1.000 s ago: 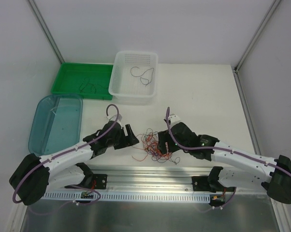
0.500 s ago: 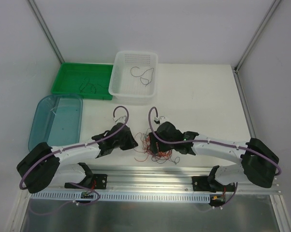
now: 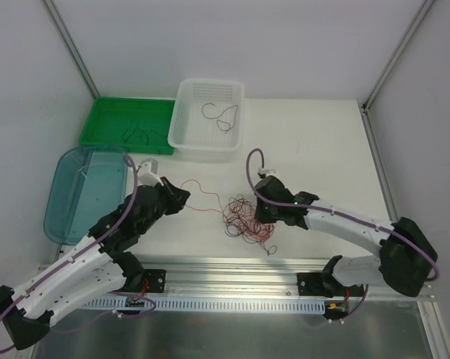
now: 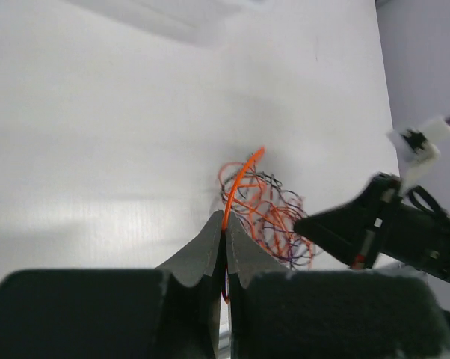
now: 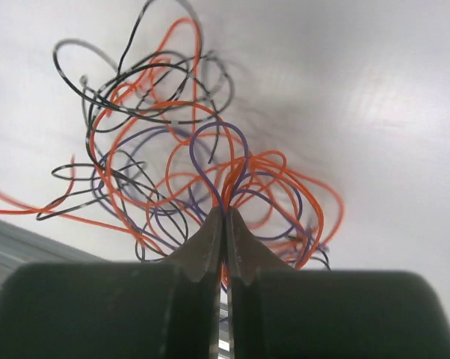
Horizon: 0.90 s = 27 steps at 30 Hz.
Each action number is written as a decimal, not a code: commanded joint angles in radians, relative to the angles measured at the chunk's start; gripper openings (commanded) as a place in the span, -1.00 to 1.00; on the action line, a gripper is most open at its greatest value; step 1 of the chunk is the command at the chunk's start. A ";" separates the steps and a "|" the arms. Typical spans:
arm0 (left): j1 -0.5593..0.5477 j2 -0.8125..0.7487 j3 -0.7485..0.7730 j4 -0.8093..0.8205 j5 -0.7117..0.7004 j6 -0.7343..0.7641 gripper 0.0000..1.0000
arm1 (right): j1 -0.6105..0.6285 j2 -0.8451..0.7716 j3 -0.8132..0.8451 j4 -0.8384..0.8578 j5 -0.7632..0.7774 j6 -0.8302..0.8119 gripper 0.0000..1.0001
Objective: Untangle the cables
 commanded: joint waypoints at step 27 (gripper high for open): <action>0.234 0.031 -0.077 -0.131 0.269 0.068 -0.49 | -0.151 -0.457 0.182 -0.248 -0.142 -0.196 -0.63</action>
